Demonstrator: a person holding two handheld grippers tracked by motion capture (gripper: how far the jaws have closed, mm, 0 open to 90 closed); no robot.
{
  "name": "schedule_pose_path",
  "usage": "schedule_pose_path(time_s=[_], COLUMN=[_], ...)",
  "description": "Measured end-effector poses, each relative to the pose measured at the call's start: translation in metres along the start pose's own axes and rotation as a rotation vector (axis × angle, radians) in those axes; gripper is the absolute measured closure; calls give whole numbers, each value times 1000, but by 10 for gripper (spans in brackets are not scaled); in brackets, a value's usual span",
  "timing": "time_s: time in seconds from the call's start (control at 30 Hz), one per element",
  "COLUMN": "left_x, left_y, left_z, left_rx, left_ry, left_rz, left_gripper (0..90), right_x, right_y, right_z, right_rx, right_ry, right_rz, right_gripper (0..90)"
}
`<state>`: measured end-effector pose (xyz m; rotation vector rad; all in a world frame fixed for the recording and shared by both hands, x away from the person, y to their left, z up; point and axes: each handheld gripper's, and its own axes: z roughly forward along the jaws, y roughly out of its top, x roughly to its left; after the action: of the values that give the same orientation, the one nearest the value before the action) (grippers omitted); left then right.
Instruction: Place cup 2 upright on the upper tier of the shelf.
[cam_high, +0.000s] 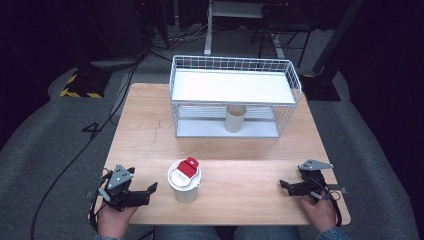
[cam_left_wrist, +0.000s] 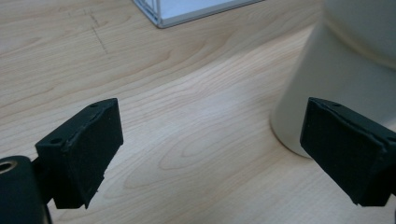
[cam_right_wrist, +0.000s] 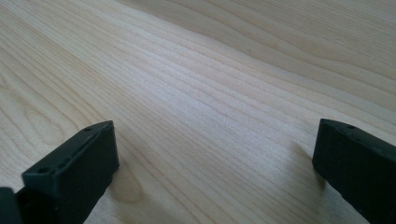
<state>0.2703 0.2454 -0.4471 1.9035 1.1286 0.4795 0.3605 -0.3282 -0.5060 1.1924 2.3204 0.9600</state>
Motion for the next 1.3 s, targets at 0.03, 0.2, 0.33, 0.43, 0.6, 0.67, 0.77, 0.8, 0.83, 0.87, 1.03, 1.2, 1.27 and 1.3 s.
schedule_pose_path(time_s=[0.03,0.2,0.33,0.43,0.6,0.67,0.77,0.8,0.83,0.87,1.03,1.2,1.27,1.3], left_x=[-2,-13,-24,-32,-46,-50,-56,-58,-59,-61,-64,-67,-68,-70], left_y=[0,-3,-3,-3,-8,-9,-8,-8,-8,-8,-9,-12,-12,-11], left_z=[-3,-10,-16,-19,-20,-19,-17,-16,-14,-13,-5,4,8,13], left_rx=[-4,-20,-30,-46,-68,-81,-101,-110,-120,-130,-154,-214,-223,-220], left_ry=[-3,-21,-47,-67,-84,-89,-103,-113,-118,-119,-113,-97,-108,-121], left_rz=[8,10,32,48,60,65,73,74,75,74,77,84,95,96], left_gripper=[68,70,70,70,70,70,70,69,69,69,56,6,0,0], right_x=[0,0,0,0,0,0,0,0,0,0,0,0,0,0], right_y=[0,0,0,0,0,0,0,0,0,0,0,0,0,0], right_z=[0,0,0,0,0,0,0,0,0,0,0,0,0,0], right_rx=[0,0,0,0,0,0,0,0,0,0,0,0,0,0], right_ry=[0,0,0,0,0,0,0,0,0,0,0,0,0,0], right_rz=[0,0,0,0,0,0,0,0,0,0,0,0,0,0], right_gripper=[4,4,4,4,4,4,4,4,4,4,4,4,3,3])
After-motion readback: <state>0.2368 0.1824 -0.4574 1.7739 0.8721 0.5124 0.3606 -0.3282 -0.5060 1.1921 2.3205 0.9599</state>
